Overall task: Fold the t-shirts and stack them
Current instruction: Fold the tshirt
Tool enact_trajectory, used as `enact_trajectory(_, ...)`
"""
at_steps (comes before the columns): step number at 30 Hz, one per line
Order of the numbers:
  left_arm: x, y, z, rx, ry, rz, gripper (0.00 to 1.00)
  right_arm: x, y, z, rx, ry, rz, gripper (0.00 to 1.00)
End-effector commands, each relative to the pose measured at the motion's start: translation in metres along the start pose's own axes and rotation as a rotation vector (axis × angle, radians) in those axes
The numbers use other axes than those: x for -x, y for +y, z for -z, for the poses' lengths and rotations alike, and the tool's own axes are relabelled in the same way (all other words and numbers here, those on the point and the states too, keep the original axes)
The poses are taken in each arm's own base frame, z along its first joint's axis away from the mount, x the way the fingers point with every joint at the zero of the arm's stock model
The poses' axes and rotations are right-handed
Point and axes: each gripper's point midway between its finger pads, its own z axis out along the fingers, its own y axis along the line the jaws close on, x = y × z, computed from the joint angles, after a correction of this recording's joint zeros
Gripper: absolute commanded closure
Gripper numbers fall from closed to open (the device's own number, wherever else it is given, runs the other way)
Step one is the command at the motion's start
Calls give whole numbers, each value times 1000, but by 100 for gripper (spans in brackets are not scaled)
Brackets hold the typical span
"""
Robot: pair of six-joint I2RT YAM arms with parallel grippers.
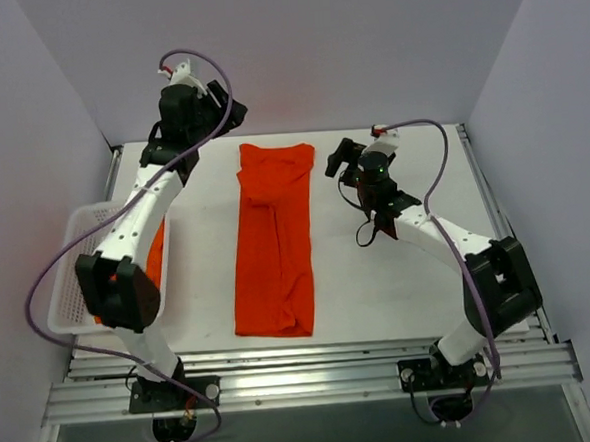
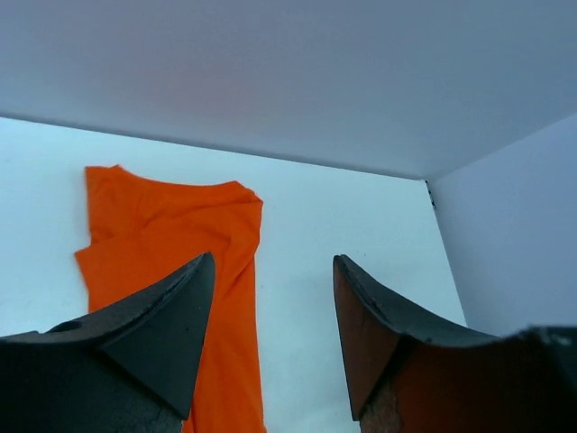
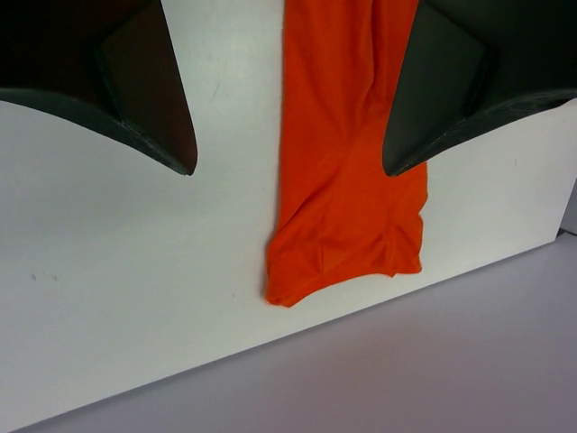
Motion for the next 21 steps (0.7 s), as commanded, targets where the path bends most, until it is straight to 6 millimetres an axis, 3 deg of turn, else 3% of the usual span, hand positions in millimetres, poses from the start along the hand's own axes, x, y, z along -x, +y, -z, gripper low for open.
enact_trajectory(1,-72,41,74,243,112,-93,37,-1,26,69,-33,-49,53,20)
enact_trajectory(2,-66,28,109,226,76,-98,37,-24,53,95,20,-17,75,19)
enact_trajectory(3,-87,27,125,263,88,-110,37,-20,52,116,-19,-48,53,18)
enact_trajectory(4,-131,52,145,328,162,-125,36,-39,49,131,-22,-20,63,17)
enact_trajectory(5,-134,46,175,314,144,-121,37,-49,53,143,-13,0,51,14)
enact_trajectory(6,-148,53,189,343,140,-91,37,-68,55,164,-8,58,70,13)
enact_trajectory(7,-189,68,208,369,208,-96,40,-86,51,175,-19,100,8,11)
enact_trajectory(8,-191,69,231,361,198,-69,41,-100,49,186,-11,134,2,11)
enact_trajectory(9,-202,71,242,371,206,-20,42,-117,54,213,37,189,13,11)
enact_trajectory(11,-227,84,276,396,240,-15,45,-143,37,237,2,208,-58,10)
enact_trajectory(12,-234,85,283,400,243,15,45,-152,21,252,-21,233,-41,10)
enact_trajectory(13,-238,89,290,409,237,19,45,-163,21,272,4,237,-31,10)
enact_trajectory(14,-248,93,302,418,269,9,46,-174,14,282,-21,251,-138,10)
enact_trajectory(15,-260,102,308,453,291,26,46,-184,1,292,-35,267,-103,10)
enact_trajectory(16,-267,108,314,474,310,21,47,-197,4,309,4,305,-89,10)
enact_trajectory(17,-279,115,321,501,341,-5,48,-204,4,315,-6,322,-153,10)
enact_trajectory(19,-302,129,326,548,368,16,48,-221,-1,325,-14,347,-112,10)
enact_trajectory(21,-323,124,322,521,401,43,49,-239,-1,334,-16,365,-111,9)
